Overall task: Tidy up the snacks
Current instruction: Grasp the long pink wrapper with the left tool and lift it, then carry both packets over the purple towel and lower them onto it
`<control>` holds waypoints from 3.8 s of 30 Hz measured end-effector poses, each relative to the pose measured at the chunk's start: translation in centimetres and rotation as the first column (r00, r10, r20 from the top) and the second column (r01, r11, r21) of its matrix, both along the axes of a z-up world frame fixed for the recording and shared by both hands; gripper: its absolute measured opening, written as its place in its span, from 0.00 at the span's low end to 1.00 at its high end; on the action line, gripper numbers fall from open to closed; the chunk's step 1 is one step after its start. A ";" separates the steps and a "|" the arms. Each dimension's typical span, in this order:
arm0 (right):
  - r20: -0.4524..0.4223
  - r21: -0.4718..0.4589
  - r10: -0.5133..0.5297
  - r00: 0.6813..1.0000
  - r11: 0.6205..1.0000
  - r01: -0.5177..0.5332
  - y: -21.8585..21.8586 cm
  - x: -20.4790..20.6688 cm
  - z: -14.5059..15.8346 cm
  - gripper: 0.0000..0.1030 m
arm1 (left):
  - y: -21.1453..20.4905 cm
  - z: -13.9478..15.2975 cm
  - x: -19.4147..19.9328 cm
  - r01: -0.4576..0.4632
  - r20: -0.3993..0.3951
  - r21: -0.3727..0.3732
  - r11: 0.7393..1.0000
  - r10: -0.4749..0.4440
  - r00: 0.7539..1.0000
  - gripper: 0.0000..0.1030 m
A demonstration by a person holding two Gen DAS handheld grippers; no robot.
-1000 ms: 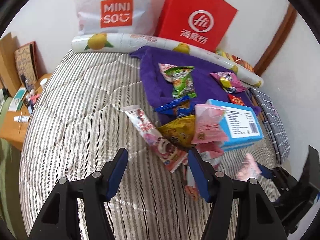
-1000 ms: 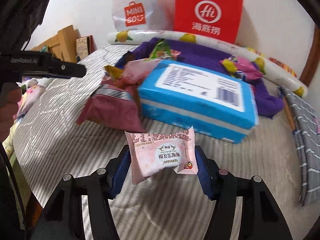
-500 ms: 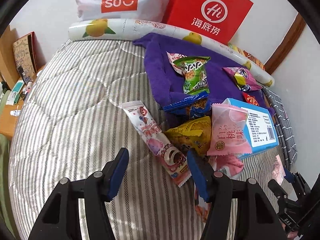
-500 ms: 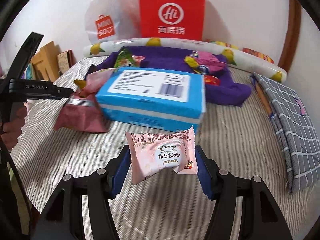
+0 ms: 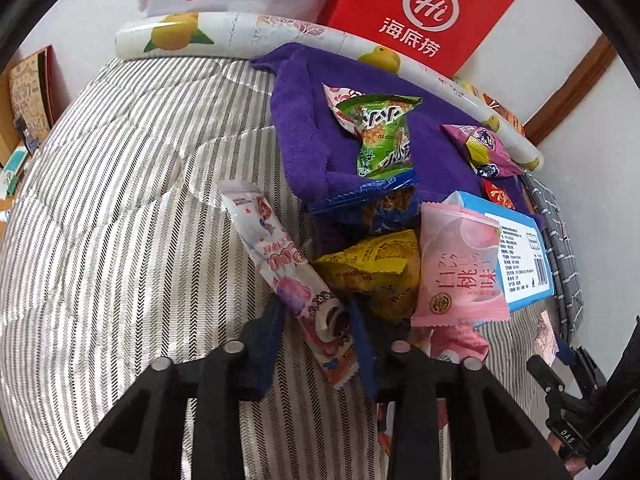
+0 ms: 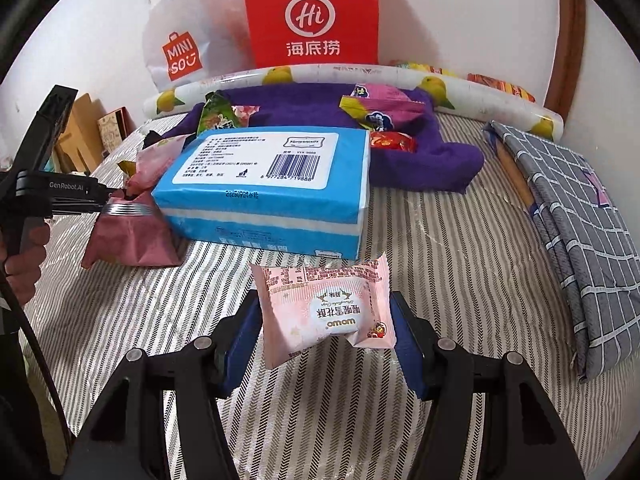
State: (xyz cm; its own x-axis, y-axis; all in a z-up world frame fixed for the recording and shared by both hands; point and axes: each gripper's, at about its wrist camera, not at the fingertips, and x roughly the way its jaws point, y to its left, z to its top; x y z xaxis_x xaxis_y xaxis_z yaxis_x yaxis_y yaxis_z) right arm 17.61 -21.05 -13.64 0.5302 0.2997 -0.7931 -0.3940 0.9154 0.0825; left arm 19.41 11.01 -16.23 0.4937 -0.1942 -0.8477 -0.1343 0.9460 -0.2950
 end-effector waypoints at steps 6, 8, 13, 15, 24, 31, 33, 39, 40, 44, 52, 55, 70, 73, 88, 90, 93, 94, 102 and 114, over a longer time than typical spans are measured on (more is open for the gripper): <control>0.015 0.010 0.007 1.000 1.000 -0.007 0.1 -0.5 0.7 0.60 | 0.2 0.8 -1.4 0.007 0.013 0.031 1.000 -0.008 1.000 0.25; 0.020 0.012 0.008 1.000 1.000 -0.008 0.3 -0.8 0.9 0.60 | 0.4 1.2 -2.1 0.006 0.017 0.038 0.999 -0.006 1.000 0.25; 0.042 0.020 0.014 0.999 1.000 -0.015 0.6 -1.7 1.9 0.60 | 0.9 1.9 -4.3 -0.005 0.029 0.033 0.999 0.004 1.000 0.24; 0.048 0.024 0.010 0.999 1.000 -0.011 0.7 -2.1 2.2 0.60 | 1.1 2.1 -5.1 -0.006 0.032 0.025 1.000 0.005 0.999 0.22; 0.056 0.055 0.005 0.998 0.998 -0.008 0.5 -3.8 3.4 0.60 | -0.2 2.6 -8.4 0.025 0.036 -0.001 1.000 -0.024 0.999 0.22; 0.061 0.059 -0.016 0.998 0.998 0.012 -0.5 -4.8 3.7 0.60 | -1.3 0.6 -8.7 0.029 -0.034 0.009 1.000 -0.029 0.999 0.23; 0.057 0.062 -0.033 0.998 0.998 0.029 -1.0 -4.8 3.6 0.60 | -1.3 0.4 -8.6 0.023 -0.031 0.006 1.000 -0.023 0.999 0.26; 0.040 0.070 -0.080 0.996 0.995 0.077 -2.4 -4.2 3.4 0.60 | -1.8 -0.1 -7.7 0.010 -0.039 0.056 0.998 -0.007 0.999 0.43; 0.039 0.073 -0.081 0.996 0.994 0.078 -2.5 -4.1 3.4 0.60 | -1.9 -0.3 -7.5 0.007 -0.045 0.062 0.998 -0.004 0.999 0.43; 0.040 0.080 -0.075 0.996 0.994 0.071 -2.5 -4.1 3.4 0.60 | -2.8 -0.4 -6.8 0.005 -0.041 0.109 0.994 -0.001 0.999 0.45; 0.039 0.079 -0.063 0.997 0.995 0.060 -2.2 -4.0 3.5 0.60 | -2.3 0.1 -7.0 0.003 -0.026 0.101 0.995 -0.001 1.000 0.19; 0.045 0.081 -0.065 0.997 0.995 0.061 -2.3 -4.1 3.9 0.60 | -1.6 1.1 -7.6 -0.014 -0.003 0.101 0.995 0.014 1.000 0.19; 0.136 0.079 -0.111 0.984 0.992 0.101 -3.1 -0.9 9.4 0.60 | -2.9 9.2 -6.5 0.024 0.145 0.074 0.997 -0.035 0.989 0.19; 0.154 0.083 -0.120 0.981 0.991 0.108 -3.2 1.0 10.8 0.60 | -3.6 10.5 -5.2 0.036 0.165 0.072 0.997 -0.047 0.985 0.19; 0.151 0.131 -0.086 0.985 0.989 0.067 -2.4 12.3 13.3 0.60 | -3.4 15.3 4.0 0.002 0.237 0.100 0.995 -0.025 0.971 0.19; 0.147 0.135 -0.080 0.986 0.989 0.060 -2.0 13.2 13.0 0.60 | -3.2 15.3 5.2 -0.006 0.235 0.099 0.995 -0.018 0.972 0.19; 0.136 0.139 -0.064 0.989 0.989 0.045 -1.2 14.9 12.4 0.60 | -2.8 15.0 6.9 -0.013 0.229 0.087 0.996 -0.007 0.973 0.19; 0.134 0.145 -0.063 0.989 0.989 0.044 -0.9 15.5 12.2 0.60 | -2.6 14.9 7.7 -0.015 0.224 0.078 0.997 -0.003 0.974 0.19; 0.121 0.184 -0.042 0.992 0.983 0.019 0.9 18.9 10.7 0.60 | -2.8 13.3 11.4 -0.004 0.196 0.047 0.999 -0.005 0.981 0.19; 0.082 0.224 0.003 0.997 0.974 -0.021 1.8 21.0 6.5 0.60 | -3.4 10.2 16.2 0.025 0.159 0.032 0.999 -0.030 0.987 0.19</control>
